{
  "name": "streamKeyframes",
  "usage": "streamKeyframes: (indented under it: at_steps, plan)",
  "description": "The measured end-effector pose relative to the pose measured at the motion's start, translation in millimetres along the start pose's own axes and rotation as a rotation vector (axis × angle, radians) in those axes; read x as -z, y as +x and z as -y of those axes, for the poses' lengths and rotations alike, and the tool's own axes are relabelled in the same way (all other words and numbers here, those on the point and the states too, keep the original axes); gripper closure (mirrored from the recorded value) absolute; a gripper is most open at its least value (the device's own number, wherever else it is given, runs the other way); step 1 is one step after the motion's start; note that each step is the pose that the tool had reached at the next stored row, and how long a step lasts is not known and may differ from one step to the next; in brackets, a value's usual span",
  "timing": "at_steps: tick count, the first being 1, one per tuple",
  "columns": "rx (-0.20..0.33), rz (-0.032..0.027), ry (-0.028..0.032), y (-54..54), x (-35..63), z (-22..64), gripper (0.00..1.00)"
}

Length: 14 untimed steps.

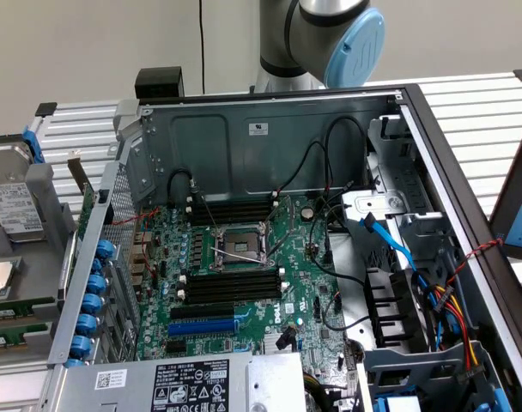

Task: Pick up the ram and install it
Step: 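Pick up the ram and move it above insertion slot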

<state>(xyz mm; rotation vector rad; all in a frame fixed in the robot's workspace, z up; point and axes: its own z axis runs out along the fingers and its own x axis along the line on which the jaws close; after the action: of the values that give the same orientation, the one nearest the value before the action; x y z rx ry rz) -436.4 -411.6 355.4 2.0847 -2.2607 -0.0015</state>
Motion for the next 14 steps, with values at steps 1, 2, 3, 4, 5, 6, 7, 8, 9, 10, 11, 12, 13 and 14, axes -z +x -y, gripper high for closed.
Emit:
streamKeyframes:
  at_steps: [1,2,3,4,5,6,7,8,9,10,11,12,13,14]
  plan:
    - [0.0,0.0,0.0,0.0,-0.1,0.0,0.89]
    - [0.0,0.0001,0.0001,0.0,-0.2,0.0,0.89]
    - [0.0,0.0001,-0.0001,0.0,-0.3,0.0,0.89]
    - [0.0,0.0002,0.0,0.0,-0.4,0.0,0.89]
    - [0.0,0.0004,-0.0001,0.0,-0.5,0.0,0.89]
    - [0.0,0.0005,-0.0001,0.0,-0.6,0.0,0.89]
    - [0.0,0.0007,0.0,-0.1,-0.6,0.0,0.89]
    - [0.0,0.0008,-0.0001,-0.1,-0.6,0.0,0.88]
    - [0.0,0.0009,-0.0001,-0.1,-0.7,0.0,0.88]
    - [0.0,0.001,-0.0002,0.0,-0.7,0.0,0.82]
    - [0.0,0.0013,0.0,-0.1,-0.8,0.0,0.82]
    - [0.0,0.0017,0.0,-0.1,-1.0,0.0,0.82]
    - [0.0,0.0021,0.0,-0.1,-1.5,0.1,0.82]
    - [0.0,0.0027,0.0,-0.1,-2.1,0.1,0.82]
